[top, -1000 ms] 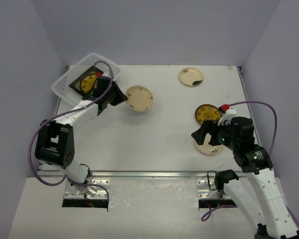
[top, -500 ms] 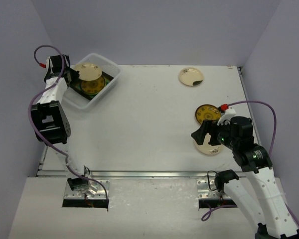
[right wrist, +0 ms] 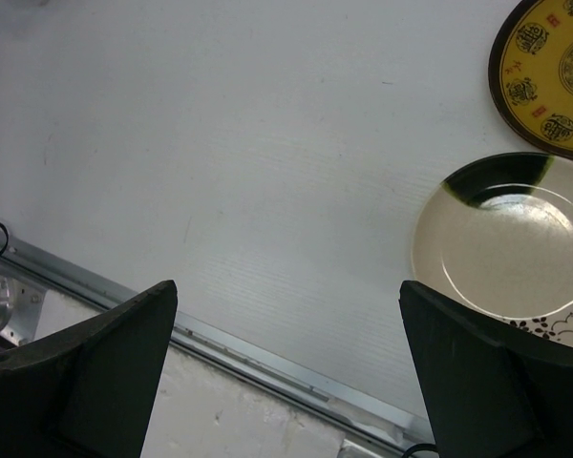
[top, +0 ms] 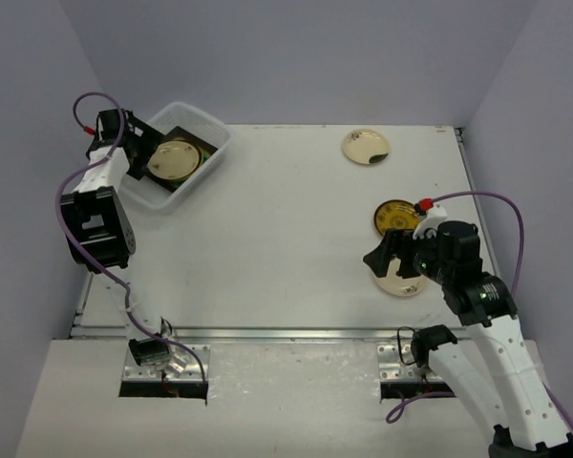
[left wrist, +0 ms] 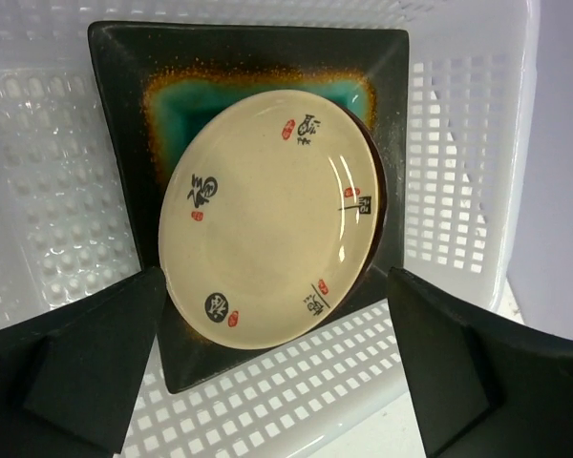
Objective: Place the plates into the plastic bin on the countertop
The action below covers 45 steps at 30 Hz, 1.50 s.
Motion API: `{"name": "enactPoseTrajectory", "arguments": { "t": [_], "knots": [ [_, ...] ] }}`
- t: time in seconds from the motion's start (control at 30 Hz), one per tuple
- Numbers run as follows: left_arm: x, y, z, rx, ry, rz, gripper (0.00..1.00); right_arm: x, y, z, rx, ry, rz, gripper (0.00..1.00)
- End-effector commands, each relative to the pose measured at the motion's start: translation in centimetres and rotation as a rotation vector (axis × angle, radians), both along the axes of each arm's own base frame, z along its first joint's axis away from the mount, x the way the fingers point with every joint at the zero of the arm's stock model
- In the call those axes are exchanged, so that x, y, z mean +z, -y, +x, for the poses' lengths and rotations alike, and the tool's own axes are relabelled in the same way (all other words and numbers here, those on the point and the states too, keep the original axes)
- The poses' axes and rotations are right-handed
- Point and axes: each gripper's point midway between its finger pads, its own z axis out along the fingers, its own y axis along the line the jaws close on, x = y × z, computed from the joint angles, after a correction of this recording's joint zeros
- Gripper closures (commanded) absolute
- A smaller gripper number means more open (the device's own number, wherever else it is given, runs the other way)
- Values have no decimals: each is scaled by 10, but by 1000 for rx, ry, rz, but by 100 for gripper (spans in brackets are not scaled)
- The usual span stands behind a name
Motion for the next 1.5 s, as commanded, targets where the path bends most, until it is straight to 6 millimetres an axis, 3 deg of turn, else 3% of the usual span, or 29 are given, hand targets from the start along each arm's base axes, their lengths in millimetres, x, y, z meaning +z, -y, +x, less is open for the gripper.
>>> {"name": "enactPoseTrajectory", "arguments": {
  "t": [0.0,0.17,0.23,0.3,0.43,0.5,0.6,0.67,0.7,0.77,0.9,0.93,0.97,1.07,1.17,1.3,1.4,1.47],
  "knots": [
    [50,4,0,-30,104,28,0,1,-3,8,6,30,12,1],
    [84,6,-13,-43,123,59,0,-15,-4,26,-53,18,40,1],
    [111,15,-29,-67,166,60,0,-26,4,45,-180,5,63,1],
    [114,30,-48,-109,193,37,0,-28,1,67,-255,15,135,1],
    [142,87,-100,-304,341,-19,0,-22,-4,117,-316,73,185,1],
    [170,122,-135,-405,440,12,0,-20,-2,143,-339,63,149,1],
    [156,163,-179,-551,471,42,0,-30,7,198,-385,-32,93,1],
    [142,184,-209,-659,490,56,0,-24,22,241,-454,-78,121,1],
    [147,190,-223,-693,528,75,0,-51,29,258,-484,-143,98,1],
    [141,192,-235,-709,540,92,0,-67,44,281,-567,-175,88,1],
    [106,188,-252,-731,498,166,0,-113,88,339,-719,-236,122,1],
    [103,188,-254,-741,493,167,0,-109,97,347,-734,-224,145,1],
    [97,188,-256,-746,478,169,0,-117,107,362,-738,-206,175,1],
    [93,187,-257,-741,468,183,0,-135,119,381,-700,-164,262,3],
    [97,187,-256,-743,481,191,0,-154,117,394,-630,-122,383,6],
    [91,192,-258,-771,469,164,0,-195,114,409,-612,-212,398,9],
    [94,190,-259,-758,481,179,0,-225,118,413,-667,-308,396,18],
    [94,190,-260,-756,486,182,0,-233,118,416,-695,-359,415,29]
  ]
}}
